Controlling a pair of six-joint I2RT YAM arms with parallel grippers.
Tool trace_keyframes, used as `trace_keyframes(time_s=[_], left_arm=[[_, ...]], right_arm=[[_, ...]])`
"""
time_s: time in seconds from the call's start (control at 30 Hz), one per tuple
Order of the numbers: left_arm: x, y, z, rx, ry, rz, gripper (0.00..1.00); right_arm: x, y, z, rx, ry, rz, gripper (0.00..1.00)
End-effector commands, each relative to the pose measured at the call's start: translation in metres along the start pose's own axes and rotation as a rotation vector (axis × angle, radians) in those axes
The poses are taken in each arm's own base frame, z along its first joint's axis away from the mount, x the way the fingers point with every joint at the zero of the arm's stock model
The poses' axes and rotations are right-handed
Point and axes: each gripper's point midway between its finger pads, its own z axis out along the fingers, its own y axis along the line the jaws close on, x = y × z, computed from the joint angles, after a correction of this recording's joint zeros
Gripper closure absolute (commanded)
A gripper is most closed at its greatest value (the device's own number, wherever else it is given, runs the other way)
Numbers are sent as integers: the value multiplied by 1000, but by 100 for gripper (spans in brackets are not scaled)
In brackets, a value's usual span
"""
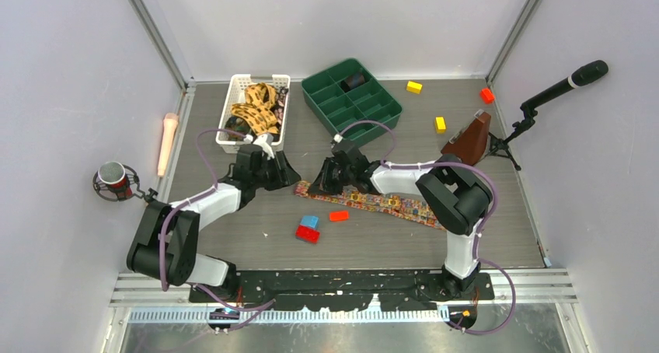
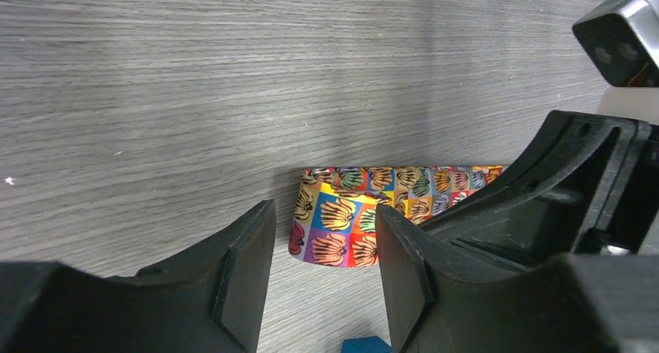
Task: Roll the ties
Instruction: Roll the tie at the center of the board.
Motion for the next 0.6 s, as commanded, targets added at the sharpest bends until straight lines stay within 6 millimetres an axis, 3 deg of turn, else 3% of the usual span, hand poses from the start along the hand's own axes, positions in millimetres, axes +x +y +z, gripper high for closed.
trace_keyframes(time_s=[0.0, 0.27, 0.57], left_arm=[[-7, -8, 4, 52, -21, 12, 48], [-4, -4, 5, 34, -6, 22, 48], [7, -8, 13, 81, 49, 27, 41]], right_arm=[[-12, 2, 7, 10, -35, -9, 100], [-14, -7, 10, 50, -47, -10, 100], [-17, -16, 7, 100, -60, -23, 100]])
